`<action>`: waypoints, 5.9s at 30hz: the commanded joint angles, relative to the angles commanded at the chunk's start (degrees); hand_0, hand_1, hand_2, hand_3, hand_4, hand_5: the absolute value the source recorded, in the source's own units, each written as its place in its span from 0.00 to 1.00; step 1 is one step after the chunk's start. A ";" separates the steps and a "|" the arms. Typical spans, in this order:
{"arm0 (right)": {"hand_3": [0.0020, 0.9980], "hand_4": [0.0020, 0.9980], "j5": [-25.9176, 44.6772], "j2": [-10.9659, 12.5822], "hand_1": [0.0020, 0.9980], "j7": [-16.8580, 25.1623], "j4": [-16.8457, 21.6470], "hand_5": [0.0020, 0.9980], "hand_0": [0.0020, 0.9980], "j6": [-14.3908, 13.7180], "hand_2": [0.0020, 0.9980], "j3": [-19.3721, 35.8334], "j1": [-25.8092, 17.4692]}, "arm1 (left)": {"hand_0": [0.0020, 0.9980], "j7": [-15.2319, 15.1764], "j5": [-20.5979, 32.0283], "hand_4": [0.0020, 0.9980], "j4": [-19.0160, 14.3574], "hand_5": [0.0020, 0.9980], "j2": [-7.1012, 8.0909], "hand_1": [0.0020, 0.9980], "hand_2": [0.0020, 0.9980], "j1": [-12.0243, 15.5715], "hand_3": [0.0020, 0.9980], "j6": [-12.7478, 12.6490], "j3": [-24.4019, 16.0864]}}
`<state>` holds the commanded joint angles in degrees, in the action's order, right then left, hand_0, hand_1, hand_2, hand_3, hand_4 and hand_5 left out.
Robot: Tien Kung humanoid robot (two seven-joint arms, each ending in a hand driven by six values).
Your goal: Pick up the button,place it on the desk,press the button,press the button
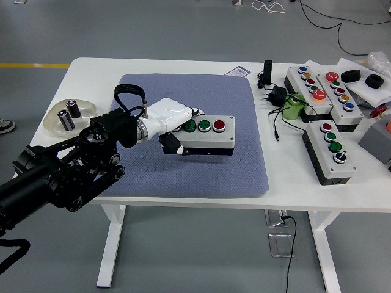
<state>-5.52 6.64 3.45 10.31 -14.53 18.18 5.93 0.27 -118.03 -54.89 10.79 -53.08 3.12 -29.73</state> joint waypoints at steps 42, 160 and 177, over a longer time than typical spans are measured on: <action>0.67 0.39 -0.77 0.07 0.64 -0.27 0.00 0.37 0.70 -0.09 0.70 -0.56 -0.28 | 0.78 0.08 5.58 0.87 6.62 0.06 -1.66 0.85 0.96 1.24 0.89 3.08 -1.57; 0.66 0.38 -6.60 0.09 0.63 -1.26 0.00 0.36 0.70 -0.29 0.68 4.07 0.69 | 0.00 20.58 8.65 0.55 -15.95 0.00 -2.12 0.03 0.07 4.72 0.85 22.28 -11.57; 0.66 0.38 -6.54 0.05 0.63 -1.33 0.00 0.36 0.70 -0.33 0.68 4.13 0.69 | 0.01 22.02 7.37 0.57 -20.80 0.00 -1.02 0.04 0.08 5.32 0.85 29.56 -19.87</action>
<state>-12.06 6.69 2.13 10.31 -14.86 22.32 6.62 22.29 -110.66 -75.68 9.77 -47.76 32.68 -49.60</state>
